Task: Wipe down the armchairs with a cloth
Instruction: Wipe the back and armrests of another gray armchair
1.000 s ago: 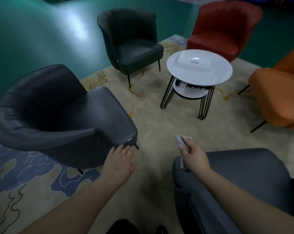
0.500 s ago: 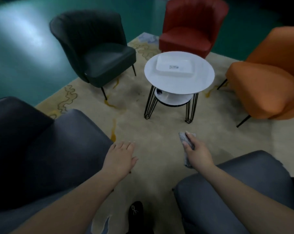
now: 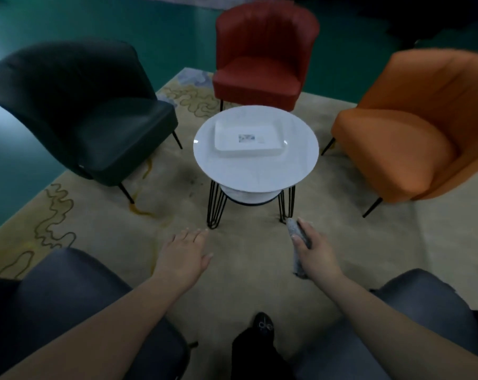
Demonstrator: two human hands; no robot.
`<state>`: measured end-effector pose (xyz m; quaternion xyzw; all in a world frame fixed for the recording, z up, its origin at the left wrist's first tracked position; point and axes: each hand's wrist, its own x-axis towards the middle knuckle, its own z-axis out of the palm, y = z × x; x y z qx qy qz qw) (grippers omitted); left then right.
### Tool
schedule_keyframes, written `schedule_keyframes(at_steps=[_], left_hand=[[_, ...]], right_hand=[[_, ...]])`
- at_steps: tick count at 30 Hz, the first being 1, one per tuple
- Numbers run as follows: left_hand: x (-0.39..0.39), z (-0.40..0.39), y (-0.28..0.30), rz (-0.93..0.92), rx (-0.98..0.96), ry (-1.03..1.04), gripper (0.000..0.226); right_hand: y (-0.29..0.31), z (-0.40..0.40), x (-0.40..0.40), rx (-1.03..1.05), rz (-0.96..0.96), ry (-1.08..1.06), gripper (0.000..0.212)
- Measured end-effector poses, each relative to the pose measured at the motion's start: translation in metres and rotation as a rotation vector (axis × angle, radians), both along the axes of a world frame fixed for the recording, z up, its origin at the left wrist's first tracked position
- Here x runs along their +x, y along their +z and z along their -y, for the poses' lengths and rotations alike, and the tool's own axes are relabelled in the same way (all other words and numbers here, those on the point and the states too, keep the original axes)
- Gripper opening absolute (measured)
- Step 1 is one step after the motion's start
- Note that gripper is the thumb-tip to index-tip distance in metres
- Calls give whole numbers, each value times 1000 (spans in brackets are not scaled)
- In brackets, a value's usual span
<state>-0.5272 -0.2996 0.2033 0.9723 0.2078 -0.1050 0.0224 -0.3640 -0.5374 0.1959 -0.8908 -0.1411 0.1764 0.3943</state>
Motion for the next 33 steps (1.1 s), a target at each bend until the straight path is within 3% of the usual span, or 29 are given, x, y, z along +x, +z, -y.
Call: schedule_keyframes(at_steps=[9, 20, 33], left_hand=[[139, -57, 9, 11, 5, 19, 63], [257, -157, -4, 4, -31, -13, 63], [380, -260, -30, -86, -67, -34, 64]], right_hand=[[8, -68, 135, 44, 11, 2, 44], [6, -171, 239, 8, -21, -7, 45], [-5, -267, 345, 62, -190, -63, 43]])
